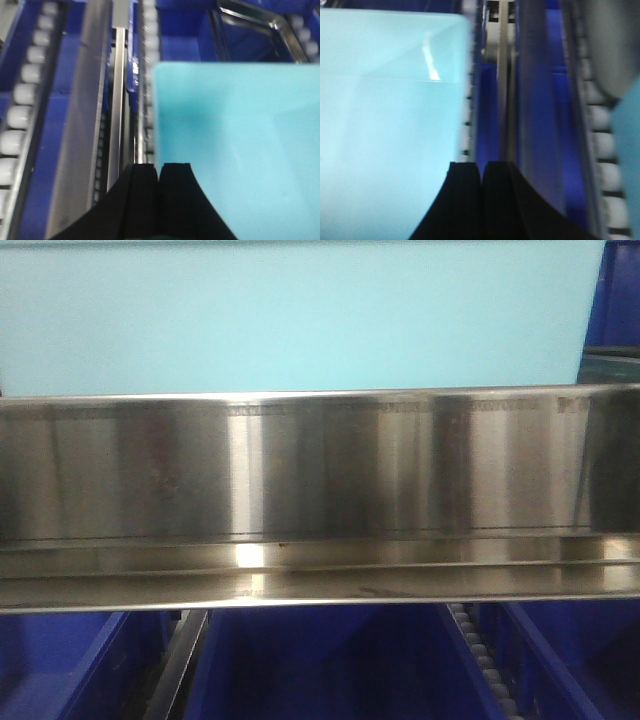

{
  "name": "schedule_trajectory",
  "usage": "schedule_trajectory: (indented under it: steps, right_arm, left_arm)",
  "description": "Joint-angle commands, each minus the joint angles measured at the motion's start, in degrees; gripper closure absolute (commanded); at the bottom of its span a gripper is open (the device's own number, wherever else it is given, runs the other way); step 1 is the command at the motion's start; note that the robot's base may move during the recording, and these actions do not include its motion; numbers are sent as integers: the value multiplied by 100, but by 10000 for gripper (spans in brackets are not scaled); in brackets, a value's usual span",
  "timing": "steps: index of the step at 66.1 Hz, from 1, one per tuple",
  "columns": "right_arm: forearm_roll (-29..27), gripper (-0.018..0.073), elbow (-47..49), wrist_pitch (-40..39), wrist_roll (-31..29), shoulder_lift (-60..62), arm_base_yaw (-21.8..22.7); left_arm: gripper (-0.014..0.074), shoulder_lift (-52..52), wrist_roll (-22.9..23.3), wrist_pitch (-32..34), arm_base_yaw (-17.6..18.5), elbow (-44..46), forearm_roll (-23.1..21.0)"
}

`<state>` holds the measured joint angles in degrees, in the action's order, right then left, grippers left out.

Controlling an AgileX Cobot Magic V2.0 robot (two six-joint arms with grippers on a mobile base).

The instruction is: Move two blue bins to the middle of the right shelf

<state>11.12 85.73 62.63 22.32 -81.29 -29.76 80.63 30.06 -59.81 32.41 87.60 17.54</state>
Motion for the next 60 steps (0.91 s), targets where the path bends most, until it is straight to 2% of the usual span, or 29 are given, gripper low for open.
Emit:
schedule_trajectory:
  steps: [1, 4, 8, 10, 12, 14, 17, 20, 23, 32, 37, 44, 55, 60]
  right_arm:
    - [22, 683, 86, -42, 26, -73, -138]
    - [22, 644, 86, -11, 26, -97, -167]
    - [22, 535, 86, 3, 26, -98, -177]
    - [22, 475, 86, 3, 26, -98, -177]
    - [22, 375, 86, -7, 26, -98, -177]
    - [22, 327, 86, 5, 26, -98, -177]
    - [22, 271, 86, 30, 26, -98, -177]
    - [22, 239, 86, 84, 26, -98, -177]
    - [22, 228, 86, 169, 26, -98, -177]
    - [22, 230, 86, 457, 26, -136, -177]
    - [22, 230, 86, 511, 26, -216, -177]
    - [22, 230, 86, 509, 26, -352, -164]
    - [13, 230, 86, 380, 26, -564, -41]
    - [-15, 230, 86, 380, 26, -699, 0]
  left_arm:
    - [707, 157, 205, -142, 174, 46, 83]
    - [707, 212, 280, -222, 200, 46, 83]
    - [707, 254, 334, -298, 200, 46, 63]
    - [707, 266, 334, -329, 200, 46, 69]
    - [706, 265, 334, -411, 200, 46, 69]
    - [698, 265, 334, -453, 200, 46, 95]
    - [673, 265, 334, -518, 200, 46, 123]
    - [610, 265, 334, -558, 200, 46, 123]
    - [549, 265, 334, -558, 200, 46, 123]
    - [261, 265, 334, -569, 200, 46, 111]
    - [176, 265, 334, -569, 200, 46, 88]
    - [195, 291, 334, -569, 200, 46, 88]
    - [303, 521, 334, -569, 200, 46, 88]
    - [304, 665, 334, -569, 200, 46, 88]
